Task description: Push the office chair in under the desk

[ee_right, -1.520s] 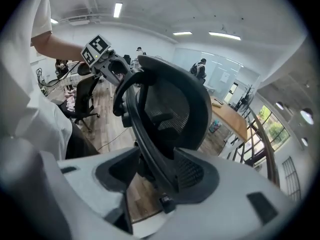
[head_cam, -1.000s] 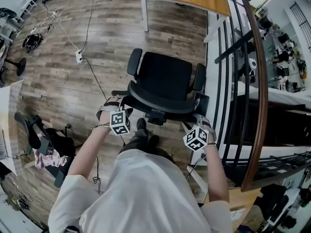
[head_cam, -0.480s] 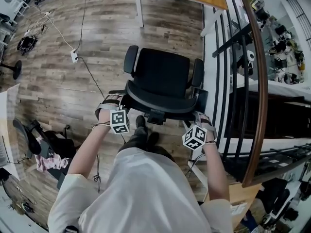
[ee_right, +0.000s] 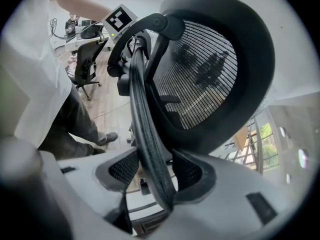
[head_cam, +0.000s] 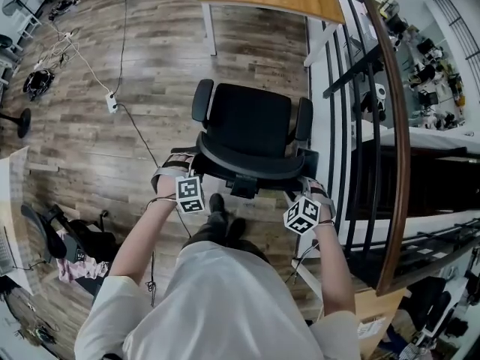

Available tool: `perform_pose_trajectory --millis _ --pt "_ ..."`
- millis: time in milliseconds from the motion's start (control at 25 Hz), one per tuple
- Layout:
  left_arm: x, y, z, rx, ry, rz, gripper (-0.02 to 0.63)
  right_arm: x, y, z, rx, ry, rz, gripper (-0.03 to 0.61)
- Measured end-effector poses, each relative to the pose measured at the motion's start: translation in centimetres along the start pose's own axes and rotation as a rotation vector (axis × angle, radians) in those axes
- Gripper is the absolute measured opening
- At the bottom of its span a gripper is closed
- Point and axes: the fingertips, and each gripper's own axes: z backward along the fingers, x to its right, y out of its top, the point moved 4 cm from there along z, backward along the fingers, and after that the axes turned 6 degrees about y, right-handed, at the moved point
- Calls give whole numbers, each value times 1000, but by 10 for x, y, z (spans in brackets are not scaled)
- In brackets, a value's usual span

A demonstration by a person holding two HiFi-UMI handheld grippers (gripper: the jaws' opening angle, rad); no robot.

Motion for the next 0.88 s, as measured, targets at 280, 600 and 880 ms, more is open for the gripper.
perform_pose_trajectory --millis 280,600,880 --pt "-38 3 -23 18 -1 -34 186 39 6 -10 -8 -10 -28 206" --pt "-82 10 -52 40 -7 -78 175 89 9 -23 -24 -33 -66 219" --pt "-109 12 -72 68 -10 -93 172 120 12 -36 -52 -61 -99 238"
